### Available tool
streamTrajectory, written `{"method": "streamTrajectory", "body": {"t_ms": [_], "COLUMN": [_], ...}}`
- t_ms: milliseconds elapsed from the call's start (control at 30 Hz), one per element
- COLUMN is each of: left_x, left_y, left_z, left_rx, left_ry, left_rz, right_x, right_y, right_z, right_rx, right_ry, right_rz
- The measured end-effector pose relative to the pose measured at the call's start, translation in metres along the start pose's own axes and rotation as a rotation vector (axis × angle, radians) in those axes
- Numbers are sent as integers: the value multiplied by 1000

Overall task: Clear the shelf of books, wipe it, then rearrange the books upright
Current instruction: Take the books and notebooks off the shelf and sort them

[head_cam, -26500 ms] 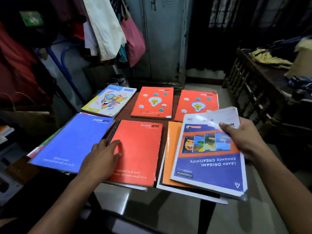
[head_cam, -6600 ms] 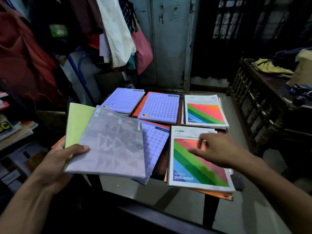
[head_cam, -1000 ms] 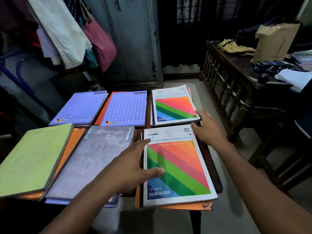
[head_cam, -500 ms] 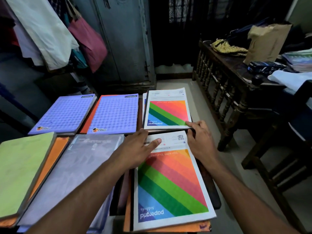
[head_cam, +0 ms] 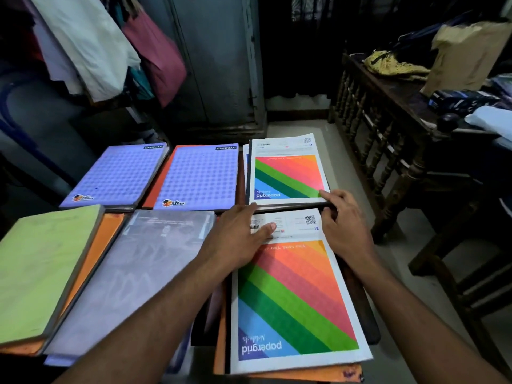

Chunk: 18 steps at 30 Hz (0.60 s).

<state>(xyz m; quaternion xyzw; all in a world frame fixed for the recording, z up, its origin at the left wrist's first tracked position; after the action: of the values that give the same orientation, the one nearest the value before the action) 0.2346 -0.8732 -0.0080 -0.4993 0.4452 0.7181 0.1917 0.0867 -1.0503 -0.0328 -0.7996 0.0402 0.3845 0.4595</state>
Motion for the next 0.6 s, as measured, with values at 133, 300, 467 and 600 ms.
{"method": "streamTrajectory", "body": {"t_ms": [133, 300, 467, 600], "left_x": [-14, -80, -96, -86], "left_y": [1, -47, -156, -171], "left_z": [2, -1, -3, 4], "left_rx": [22, -44, -364, -365], "left_ry": [56, 278, 169, 208], "left_rz": [40, -60, -113, -174], "right_x": [-5, -5, 108, 153], "right_y": [-3, -78, -155, -164], "right_z": [1, -12, -41, -48], "right_rx": [-4, -336, -520, -456], "right_ry": [19, -69, -548, -679], "right_rz": [-21, 35, 469, 670]}}
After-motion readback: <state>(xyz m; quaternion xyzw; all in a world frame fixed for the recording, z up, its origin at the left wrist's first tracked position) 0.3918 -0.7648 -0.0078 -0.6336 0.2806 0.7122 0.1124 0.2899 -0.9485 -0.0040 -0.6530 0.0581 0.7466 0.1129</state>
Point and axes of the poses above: each hand's wrist, its own z-axis away from the middle knuckle, its own x-axis out of the palm, y = z × x, the point moved 8 cm from there along -z, towards the middle knuckle, and after that the axes turned 4 degrees about -y, right-handed, at the moved point
